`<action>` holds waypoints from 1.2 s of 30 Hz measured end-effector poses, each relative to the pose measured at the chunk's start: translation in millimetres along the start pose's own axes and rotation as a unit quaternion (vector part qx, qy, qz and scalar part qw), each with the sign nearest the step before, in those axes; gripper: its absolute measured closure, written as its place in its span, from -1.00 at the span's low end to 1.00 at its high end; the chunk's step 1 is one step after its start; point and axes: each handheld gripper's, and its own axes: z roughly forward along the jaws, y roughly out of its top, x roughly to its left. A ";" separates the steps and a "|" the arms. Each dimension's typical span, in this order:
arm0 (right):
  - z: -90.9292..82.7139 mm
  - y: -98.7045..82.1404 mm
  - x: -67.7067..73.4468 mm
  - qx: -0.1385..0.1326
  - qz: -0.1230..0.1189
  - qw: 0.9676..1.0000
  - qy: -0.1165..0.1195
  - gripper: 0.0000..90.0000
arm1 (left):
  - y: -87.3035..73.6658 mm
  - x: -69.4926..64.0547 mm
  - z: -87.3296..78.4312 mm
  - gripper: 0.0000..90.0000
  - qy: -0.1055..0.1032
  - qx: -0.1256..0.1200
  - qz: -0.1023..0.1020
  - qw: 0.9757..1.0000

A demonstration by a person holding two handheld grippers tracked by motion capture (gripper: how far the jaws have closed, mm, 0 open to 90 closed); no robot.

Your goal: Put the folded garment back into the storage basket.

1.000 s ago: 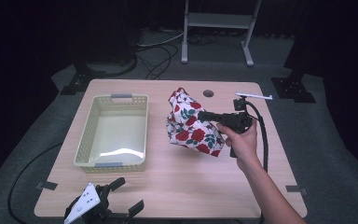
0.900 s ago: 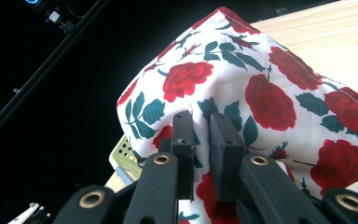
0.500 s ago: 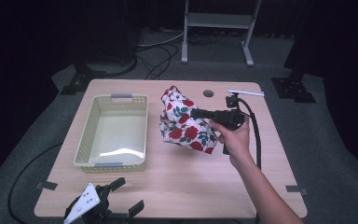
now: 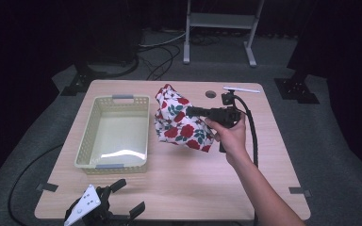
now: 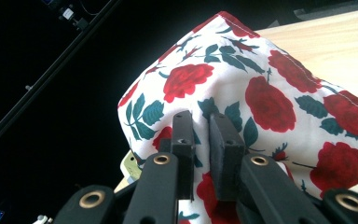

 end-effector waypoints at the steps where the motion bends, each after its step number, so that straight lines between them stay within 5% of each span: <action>1: 1.2 1.1 1.3 0.000 0.000 1.000 0.000 0.80 | -0.1 -0.2 0.2 -1.00 0.000 0.001 0.001 1.000; 36: 48.0 20.1 34.5 0.022 -0.025 0.999 0.016 0.80 | 1.0 -0.5 -2.0 -1.00 0.002 -0.006 0.003 1.000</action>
